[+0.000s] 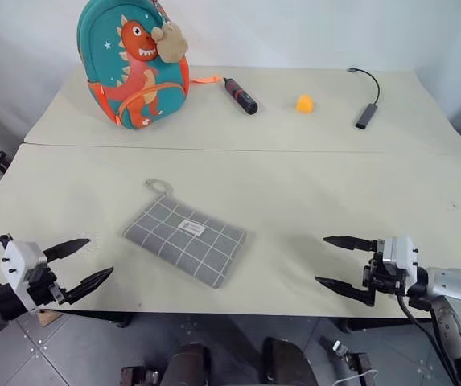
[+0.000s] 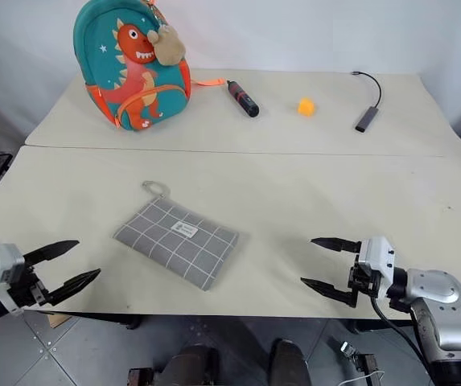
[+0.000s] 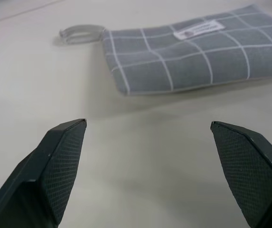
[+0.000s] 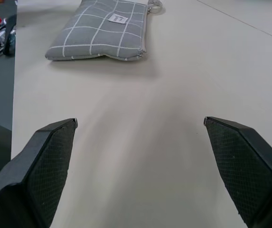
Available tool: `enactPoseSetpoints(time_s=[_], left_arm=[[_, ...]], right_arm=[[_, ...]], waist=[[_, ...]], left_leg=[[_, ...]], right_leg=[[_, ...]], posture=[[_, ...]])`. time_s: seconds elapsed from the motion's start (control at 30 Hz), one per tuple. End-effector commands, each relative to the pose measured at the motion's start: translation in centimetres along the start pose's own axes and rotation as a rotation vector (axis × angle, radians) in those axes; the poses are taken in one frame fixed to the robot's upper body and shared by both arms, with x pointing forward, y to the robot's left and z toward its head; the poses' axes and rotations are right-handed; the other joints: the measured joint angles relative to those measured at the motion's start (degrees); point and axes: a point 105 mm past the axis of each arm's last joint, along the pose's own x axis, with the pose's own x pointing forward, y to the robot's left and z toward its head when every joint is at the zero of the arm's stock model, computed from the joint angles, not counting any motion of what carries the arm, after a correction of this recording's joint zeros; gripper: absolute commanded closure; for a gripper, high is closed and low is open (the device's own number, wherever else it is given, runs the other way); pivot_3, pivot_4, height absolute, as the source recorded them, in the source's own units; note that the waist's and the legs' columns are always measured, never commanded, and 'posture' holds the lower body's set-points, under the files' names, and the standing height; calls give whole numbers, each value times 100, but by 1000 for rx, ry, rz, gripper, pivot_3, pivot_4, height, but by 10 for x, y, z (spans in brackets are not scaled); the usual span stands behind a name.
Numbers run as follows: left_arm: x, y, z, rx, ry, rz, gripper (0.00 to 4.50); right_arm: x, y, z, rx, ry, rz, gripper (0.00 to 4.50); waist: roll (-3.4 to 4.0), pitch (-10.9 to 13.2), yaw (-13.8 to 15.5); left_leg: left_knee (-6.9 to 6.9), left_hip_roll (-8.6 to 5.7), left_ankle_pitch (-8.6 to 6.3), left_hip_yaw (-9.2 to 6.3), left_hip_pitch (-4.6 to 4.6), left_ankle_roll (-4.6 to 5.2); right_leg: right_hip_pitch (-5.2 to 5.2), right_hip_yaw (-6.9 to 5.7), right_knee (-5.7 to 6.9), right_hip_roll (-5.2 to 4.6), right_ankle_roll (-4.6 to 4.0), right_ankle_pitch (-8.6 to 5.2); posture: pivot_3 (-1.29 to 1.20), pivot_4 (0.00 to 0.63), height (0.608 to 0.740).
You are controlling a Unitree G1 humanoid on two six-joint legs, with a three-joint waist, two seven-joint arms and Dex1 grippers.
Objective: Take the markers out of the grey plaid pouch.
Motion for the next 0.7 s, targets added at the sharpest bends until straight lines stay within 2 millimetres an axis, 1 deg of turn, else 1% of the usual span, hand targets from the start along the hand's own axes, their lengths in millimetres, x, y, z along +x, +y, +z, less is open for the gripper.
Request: enactPoseSetpoints(time_s=[0.03,0.07,0.1,0.13,0.2,0.27,0.3,0.37,0.4,0.47,0.53,0.6,0.7], left_arm=[[0,2,4,43,14,-8,35],[1,2,4,6,6,-8,35],[0,1,4,-65,10,-48,35],[-2,0,2,-141,26,-85,0],[-6,8,7,-299,3,-114,0],[-6,21,13,-387,-13,-110,0],[-5,27,15,-410,-10,-114,0],[0,40,19,-444,-8,-104,0],[4,47,21,-461,-18,-92,0],[18,60,22,-502,-5,-72,0],[32,65,25,-555,-5,-93,0],[49,69,25,-581,11,-112,0],[68,75,28,-592,19,-118,0]], right_arm=[[-3,-2,5,-23,-12,-21,0],[0,-2,8,-8,-26,-20,0],[7,5,11,-3,-15,34,0],[13,11,13,1,6,82,392],[24,16,13,4,59,113,879],[36,21,12,-4,103,148,1635],[43,25,13,-4,112,169,1932],[56,28,14,-18,130,186,2694],[61,29,14,-24,139,196,3054],[74,28,12,-29,167,196,3757],[84,27,8,-11,208,199,4439],[91,26,5,6,254,198,4477],[99,23,6,40,283,173,4477]], waist=[[0,0,4],[0,0,7],[0,0,9],[-1,0,8],[1,0,5],[1,0,7],[0,1,7],[0,1,7],[0,1,6],[-1,1,14],[-5,1,23],[-10,0,22],[-18,0,10]], left_leg=[[0,0,0,0,0,0],[0,0,0,0,0,0],[0,1,0,0,0,0],[2,2,0,0,-1,0],[3,3,0,-2,-1,0],[4,5,0,-6,0,0],[6,4,0,-8,0,0],[7,-1,0,-12,-3,0],[6,-4,0,-13,-2,0],[4,-10,0,-11,-5,0],[7,-15,0,-4,-7,0],[9,-18,0,-3,-9,-1],[10,-20,0,2,-10,0]], right_leg=[[0,0,0,0,0,0],[0,0,0,0,0,0],[0,0,0,0,0,0],[0,0,2,0,0,0],[-3,0,7,1,0,0],[-5,1,10,1,0,0],[-5,1,11,1,0,0],[-8,2,12,3,0,0],[-9,2,12,3,0,0],[-12,0,14,3,-1,0],[-13,-2,17,3,-1,0],[-14,-4,21,4,-1,0],[-17,-6,23,4,-2,1]], posture=[[0,150,740],[0,150,740],[0,150,740],[0,150,740],[0,150,740],[0,150,740],[0,150,740],[0,150,740],[0,150,740],[0,150,740],[0,150,740],[0,150,740],[0,150,740]])
